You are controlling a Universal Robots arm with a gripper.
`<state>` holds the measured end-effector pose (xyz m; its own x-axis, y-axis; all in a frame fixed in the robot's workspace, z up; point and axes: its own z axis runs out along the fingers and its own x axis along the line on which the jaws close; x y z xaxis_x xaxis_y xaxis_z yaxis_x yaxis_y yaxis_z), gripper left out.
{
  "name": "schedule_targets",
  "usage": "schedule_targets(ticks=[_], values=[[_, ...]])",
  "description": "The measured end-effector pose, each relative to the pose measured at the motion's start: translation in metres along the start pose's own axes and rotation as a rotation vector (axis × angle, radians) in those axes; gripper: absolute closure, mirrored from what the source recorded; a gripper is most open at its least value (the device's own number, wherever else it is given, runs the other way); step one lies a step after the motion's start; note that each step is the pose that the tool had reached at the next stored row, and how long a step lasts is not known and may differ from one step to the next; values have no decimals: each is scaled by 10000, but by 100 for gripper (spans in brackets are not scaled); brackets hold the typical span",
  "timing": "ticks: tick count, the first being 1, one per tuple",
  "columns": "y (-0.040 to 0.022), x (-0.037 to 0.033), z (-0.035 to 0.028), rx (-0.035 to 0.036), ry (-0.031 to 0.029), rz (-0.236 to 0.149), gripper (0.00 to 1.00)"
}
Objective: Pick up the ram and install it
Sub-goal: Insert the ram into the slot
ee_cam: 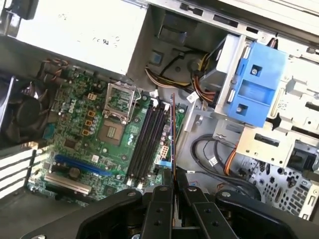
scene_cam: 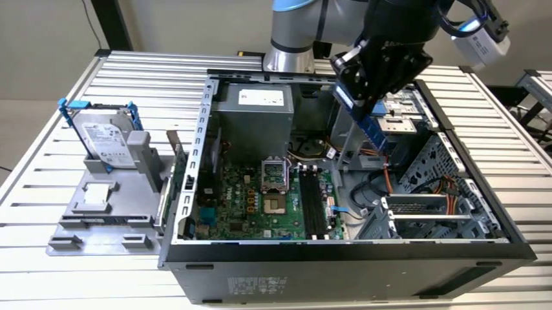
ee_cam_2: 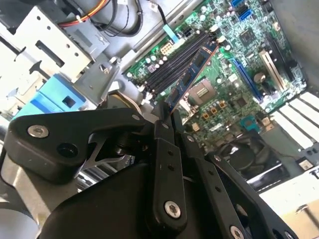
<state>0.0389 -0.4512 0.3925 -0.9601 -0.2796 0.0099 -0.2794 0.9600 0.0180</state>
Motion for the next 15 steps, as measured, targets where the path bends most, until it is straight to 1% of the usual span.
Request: schedule_targets(ticks=[7, 15], values=[[-1, 0, 0, -9, -16, 922, 100], [-5, 2, 0, -19, -34, 1876, 100]])
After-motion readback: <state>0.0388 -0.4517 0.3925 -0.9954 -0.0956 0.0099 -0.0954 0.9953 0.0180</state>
